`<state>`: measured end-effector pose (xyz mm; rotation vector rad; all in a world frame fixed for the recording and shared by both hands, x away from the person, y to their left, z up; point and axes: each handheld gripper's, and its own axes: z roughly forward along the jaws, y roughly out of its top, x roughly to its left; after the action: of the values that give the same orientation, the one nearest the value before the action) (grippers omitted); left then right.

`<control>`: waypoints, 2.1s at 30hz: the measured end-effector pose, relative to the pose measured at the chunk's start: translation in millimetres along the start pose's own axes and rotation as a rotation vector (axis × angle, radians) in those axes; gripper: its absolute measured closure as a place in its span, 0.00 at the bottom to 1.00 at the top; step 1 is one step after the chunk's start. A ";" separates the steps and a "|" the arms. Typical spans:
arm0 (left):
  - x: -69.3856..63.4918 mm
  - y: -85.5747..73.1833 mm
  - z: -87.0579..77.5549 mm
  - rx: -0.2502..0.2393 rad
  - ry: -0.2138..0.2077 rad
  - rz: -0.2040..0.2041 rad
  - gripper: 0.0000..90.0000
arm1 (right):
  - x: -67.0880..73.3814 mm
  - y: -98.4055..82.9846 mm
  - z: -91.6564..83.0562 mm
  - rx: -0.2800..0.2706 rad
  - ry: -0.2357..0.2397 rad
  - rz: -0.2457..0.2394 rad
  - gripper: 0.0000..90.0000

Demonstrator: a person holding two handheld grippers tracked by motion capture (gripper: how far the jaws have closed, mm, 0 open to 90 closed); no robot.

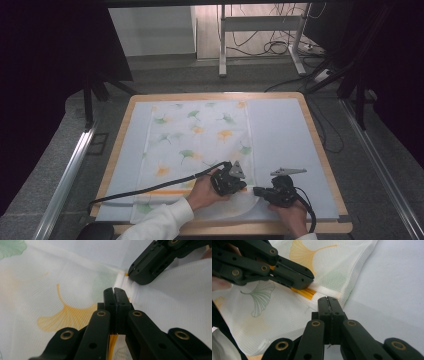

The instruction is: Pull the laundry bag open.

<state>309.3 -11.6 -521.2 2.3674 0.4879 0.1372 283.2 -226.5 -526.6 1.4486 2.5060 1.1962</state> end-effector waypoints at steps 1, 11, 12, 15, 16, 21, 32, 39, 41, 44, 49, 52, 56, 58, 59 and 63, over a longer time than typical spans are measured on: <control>0.0 -0.6 -1.0 0.001 0.001 -0.003 1.00 | 0.0 0.0 0.1 0.000 0.000 -0.003 1.00; -1.0 -6.2 -11.6 0.004 -0.005 -0.019 1.00 | 1.4 0.2 0.0 0.007 -0.010 -0.022 1.00; -0.7 -6.6 -12.4 0.005 -0.002 -0.020 1.00 | 1.4 0.3 0.0 0.007 -0.010 -0.023 1.00; 0.4 -6.3 -11.8 0.004 0.000 -0.026 1.00 | 1.6 0.4 0.2 0.007 -0.010 -0.026 1.00; 1.5 -6.0 -10.8 -0.001 -0.003 -0.033 1.00 | 1.6 0.5 0.0 0.009 -0.011 -0.028 1.00; 5.4 -4.8 -8.0 -0.008 -0.009 -0.050 1.00 | 3.0 0.4 0.2 0.007 -0.018 -0.038 1.00; 5.7 2.9 -0.3 0.028 -0.003 -0.023 1.00 | 4.6 0.7 0.0 0.010 -0.028 -0.056 1.00; 4.9 2.0 3.6 0.019 0.005 -0.016 1.00 | 6.4 1.3 0.0 0.012 -0.040 -0.060 1.00; 3.5 1.5 3.5 0.018 0.013 -0.013 1.00 | 7.0 2.1 -0.2 0.011 -0.040 -0.057 1.00; 3.7 1.6 3.8 0.015 0.013 -0.017 1.00 | 6.5 4.9 -0.3 -0.009 -0.036 -0.038 0.99; 2.5 1.4 2.4 0.026 0.023 -0.006 1.00 | 4.0 9.0 6.2 0.001 -0.041 -0.022 1.00; 1.8 0.8 -0.4 0.043 0.040 0.011 1.00 | 2.5 9.5 7.5 0.005 -0.033 -0.013 1.00; 3.1 -1.9 -3.3 0.049 0.046 0.003 1.00 | 1.3 9.4 6.4 0.009 -0.038 -0.011 1.00; 6.3 -5.2 -5.7 0.046 0.038 -0.013 1.00 | 0.8 9.2 6.3 0.009 -0.036 -0.011 1.00; 7.3 -6.5 -6.7 0.045 0.035 -0.019 1.00 | 0.9 9.2 6.4 0.008 -0.037 -0.012 1.00; 9.6 -12.8 -13.2 0.056 0.041 -0.026 1.00 | 0.7 8.9 6.6 0.005 -0.036 -0.016 1.00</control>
<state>311.2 9.0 -520.2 2.4157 0.5488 0.1622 291.7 -219.4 -525.5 1.4354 2.4940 1.1519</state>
